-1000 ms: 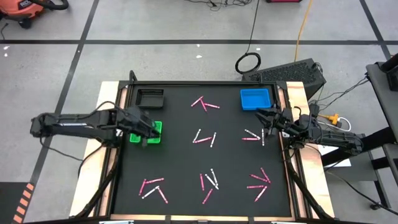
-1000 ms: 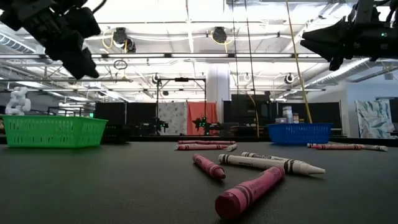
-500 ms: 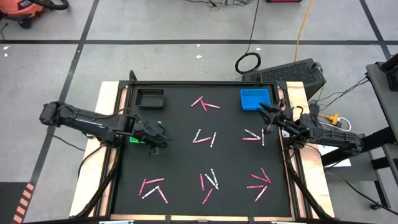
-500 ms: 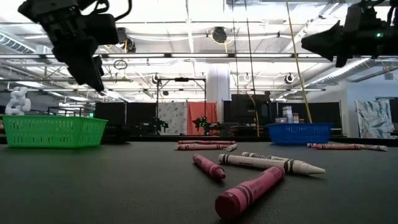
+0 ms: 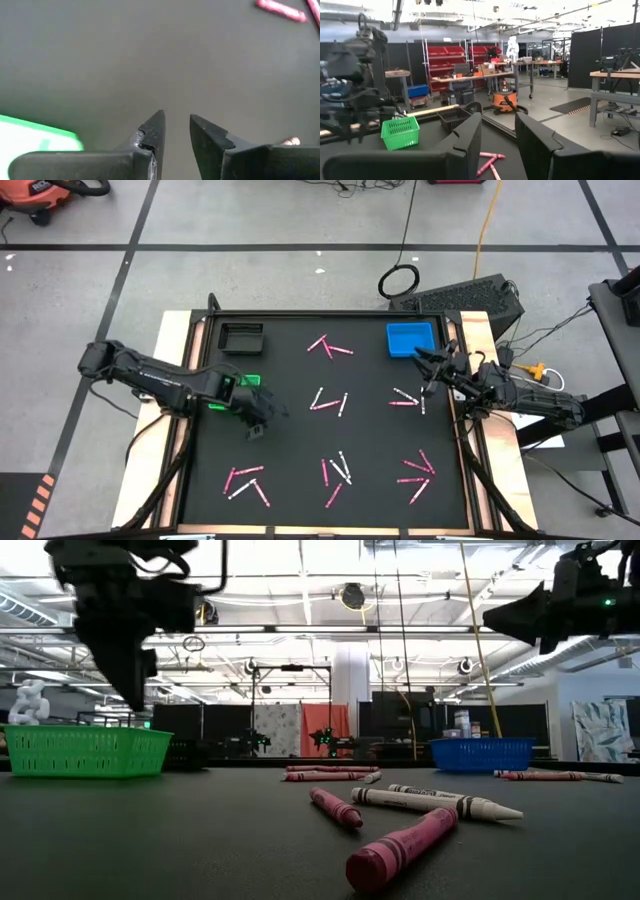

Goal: Sort crayons
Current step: Put the pink crayon into the green bin

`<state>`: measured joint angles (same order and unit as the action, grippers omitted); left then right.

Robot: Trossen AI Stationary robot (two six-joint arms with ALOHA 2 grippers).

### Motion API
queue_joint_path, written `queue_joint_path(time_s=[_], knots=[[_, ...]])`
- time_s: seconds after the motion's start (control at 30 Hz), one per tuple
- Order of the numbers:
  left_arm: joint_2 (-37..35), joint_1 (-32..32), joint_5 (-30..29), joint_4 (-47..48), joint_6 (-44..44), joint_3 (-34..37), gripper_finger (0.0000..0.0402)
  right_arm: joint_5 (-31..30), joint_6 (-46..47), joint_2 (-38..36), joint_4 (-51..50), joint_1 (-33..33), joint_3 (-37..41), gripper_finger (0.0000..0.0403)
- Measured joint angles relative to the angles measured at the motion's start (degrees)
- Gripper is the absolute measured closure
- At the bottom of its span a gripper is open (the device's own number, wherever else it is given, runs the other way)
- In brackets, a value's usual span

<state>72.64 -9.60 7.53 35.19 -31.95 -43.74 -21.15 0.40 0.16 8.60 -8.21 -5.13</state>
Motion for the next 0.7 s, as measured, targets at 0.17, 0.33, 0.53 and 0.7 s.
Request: queue_joint_path(time_s=[0.17,0.33,0.53,0.7], knots=[[1.4,-7.4,-0.8,0.0,-7.9,-0.7,0.0307,0.0,0.0,0.0,-0.6,0.0,0.0,0.0298],[4.3,-14.7,-3.6,-0.2,-15.0,-0.7,0.0307,0.0,0.0,0.0,-0.6,0.0,0.0,0.0298],[8.8,-21.6,-4.1,-3.4,-20.5,-0.6,0.0307,0.0,0.0,0.0,-0.8,0.0,0.0,0.0298],[11.6,-24.8,-4.4,-4.9,-24.9,-0.6,0.0307,0.0,0.4,0.0,-2.0,0.0,0.0,0.0298]])
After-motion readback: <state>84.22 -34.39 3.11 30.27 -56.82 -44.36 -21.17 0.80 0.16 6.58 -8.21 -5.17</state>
